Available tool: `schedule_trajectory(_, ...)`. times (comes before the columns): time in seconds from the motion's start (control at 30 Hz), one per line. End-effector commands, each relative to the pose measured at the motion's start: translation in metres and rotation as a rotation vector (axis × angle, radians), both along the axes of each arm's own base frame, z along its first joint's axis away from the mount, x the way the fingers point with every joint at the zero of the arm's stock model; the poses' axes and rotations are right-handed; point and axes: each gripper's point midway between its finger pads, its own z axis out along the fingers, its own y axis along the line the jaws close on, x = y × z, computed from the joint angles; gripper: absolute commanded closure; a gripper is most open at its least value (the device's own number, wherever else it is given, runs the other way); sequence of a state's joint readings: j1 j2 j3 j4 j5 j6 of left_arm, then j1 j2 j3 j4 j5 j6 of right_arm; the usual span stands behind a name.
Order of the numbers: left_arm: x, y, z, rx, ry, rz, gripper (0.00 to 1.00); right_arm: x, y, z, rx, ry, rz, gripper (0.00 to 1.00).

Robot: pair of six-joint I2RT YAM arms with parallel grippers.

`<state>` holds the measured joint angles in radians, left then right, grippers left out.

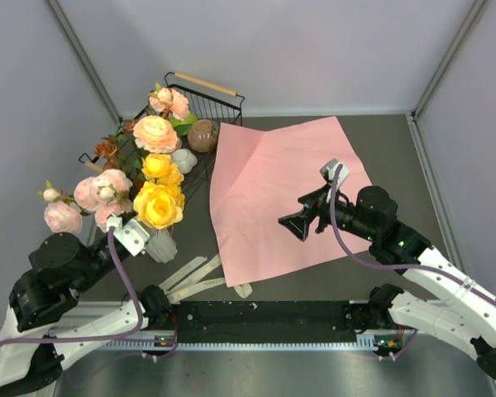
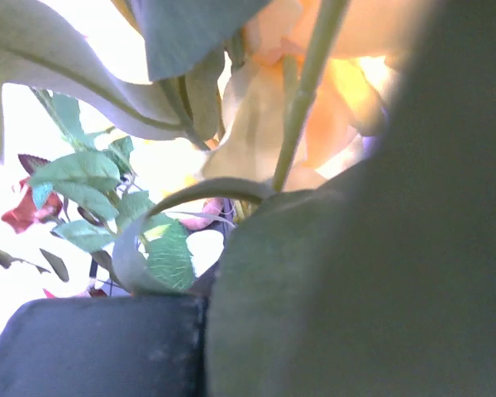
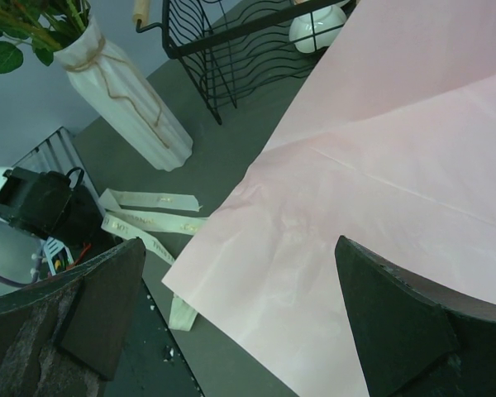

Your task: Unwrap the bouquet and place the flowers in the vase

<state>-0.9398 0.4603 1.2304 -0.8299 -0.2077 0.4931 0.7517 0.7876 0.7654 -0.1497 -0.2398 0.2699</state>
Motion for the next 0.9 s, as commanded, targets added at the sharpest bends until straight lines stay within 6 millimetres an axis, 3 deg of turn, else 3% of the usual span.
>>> schedule_trajectory(0.0,0.008,0.004,0.004,-0.146,-0.014,0.068,1.0,-0.003,0.006,0.008,0.031,-0.016,0.025,0.01)
schedule_trajectory(0.3,0.032,0.023,-0.039,-0.14,0.001,0.27,1.0,-0.003,0.01,0.005,0.042,0.008,0.034,0.01)
schedule_trajectory(0.43,0.037,0.033,-0.043,-0.124,-0.004,0.339,0.98,-0.004,0.011,0.004,0.045,0.019,0.039,0.01)
schedule_trajectory(0.53,0.036,0.036,-0.035,-0.147,-0.01,0.344,0.75,-0.004,0.011,0.002,0.043,0.024,0.038,0.01)
schedule_trajectory(0.57,0.033,0.034,-0.032,-0.165,-0.005,0.324,0.65,-0.004,0.011,0.003,0.044,0.021,0.037,0.01)
schedule_trajectory(0.6,0.029,0.034,-0.021,-0.191,-0.005,0.306,0.47,-0.004,0.011,0.003,0.045,0.022,0.037,0.01)
schedule_trajectory(0.7,0.017,0.028,0.003,-0.25,0.002,0.222,0.32,-0.003,0.011,0.004,0.047,0.026,0.033,0.01)
schedule_trajectory(0.77,0.01,0.026,0.015,-0.278,0.014,0.181,0.27,-0.001,0.01,0.005,0.048,0.025,0.024,0.01)
schedule_trajectory(0.8,0.003,0.022,0.029,-0.293,0.013,0.129,0.18,-0.001,0.01,0.005,0.05,0.025,0.02,0.01)
schedule_trajectory(0.87,-0.008,0.024,0.05,-0.338,0.008,0.081,0.11,0.001,0.009,0.005,0.048,0.028,0.006,0.01)
